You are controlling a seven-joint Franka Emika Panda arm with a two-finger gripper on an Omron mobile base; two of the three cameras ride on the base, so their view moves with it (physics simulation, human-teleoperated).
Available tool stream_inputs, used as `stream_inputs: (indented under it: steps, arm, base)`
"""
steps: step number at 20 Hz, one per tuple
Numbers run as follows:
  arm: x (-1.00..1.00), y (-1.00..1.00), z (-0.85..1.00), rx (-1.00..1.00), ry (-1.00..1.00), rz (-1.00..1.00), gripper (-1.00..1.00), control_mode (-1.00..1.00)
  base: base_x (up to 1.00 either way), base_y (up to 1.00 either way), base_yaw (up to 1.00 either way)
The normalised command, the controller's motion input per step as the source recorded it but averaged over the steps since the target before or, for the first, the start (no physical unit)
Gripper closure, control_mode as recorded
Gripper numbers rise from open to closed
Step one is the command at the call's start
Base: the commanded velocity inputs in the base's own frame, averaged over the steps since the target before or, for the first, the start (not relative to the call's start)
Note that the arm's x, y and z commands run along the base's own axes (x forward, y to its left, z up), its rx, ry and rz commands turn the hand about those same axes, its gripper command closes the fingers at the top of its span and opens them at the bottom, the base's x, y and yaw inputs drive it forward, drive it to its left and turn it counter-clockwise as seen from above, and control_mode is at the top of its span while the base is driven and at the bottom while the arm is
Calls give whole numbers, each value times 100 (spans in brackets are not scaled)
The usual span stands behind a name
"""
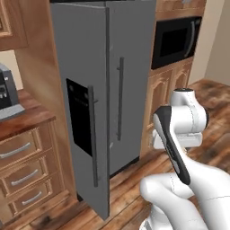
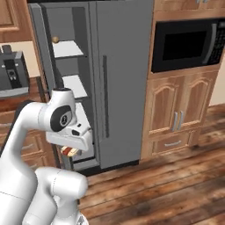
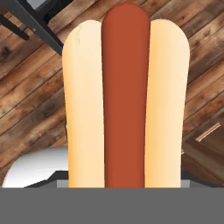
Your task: Store the hot dog in the freezer for long-term storage. Close the freezer door after placing the cooked food.
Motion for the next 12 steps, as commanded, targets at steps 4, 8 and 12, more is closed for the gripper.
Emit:
stream_inputs:
  steps: [4, 8, 12]
  arm:
    - [0, 0, 0, 0, 0, 0, 100, 100]
    - [0, 0, 0, 0, 0, 0, 100, 100]
    - [0, 0, 0, 0, 0, 0, 100, 100]
  base:
    - [57, -16, 0]
    - [63, -30, 0]
    - [51, -47, 4]
